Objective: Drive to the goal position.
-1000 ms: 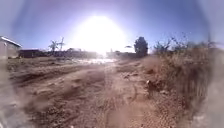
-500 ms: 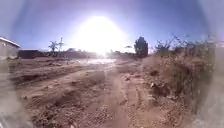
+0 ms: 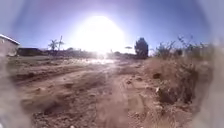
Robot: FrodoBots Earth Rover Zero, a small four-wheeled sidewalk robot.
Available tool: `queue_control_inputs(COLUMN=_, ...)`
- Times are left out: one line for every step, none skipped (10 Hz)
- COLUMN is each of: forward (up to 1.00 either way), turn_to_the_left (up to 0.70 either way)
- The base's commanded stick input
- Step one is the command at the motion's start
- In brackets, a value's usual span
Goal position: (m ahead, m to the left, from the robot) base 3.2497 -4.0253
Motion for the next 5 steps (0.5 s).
queue_control_inputs(forward=0.50, turn_to_the_left=-0.31)
queue_control_inputs(forward=0.50, turn_to_the_left=0.00)
queue_control_inputs(forward=0.50, turn_to_the_left=0.00)
queue_control_inputs(forward=0.50, turn_to_the_left=0.00)
queue_control_inputs(forward=0.50, turn_to_the_left=0.00)
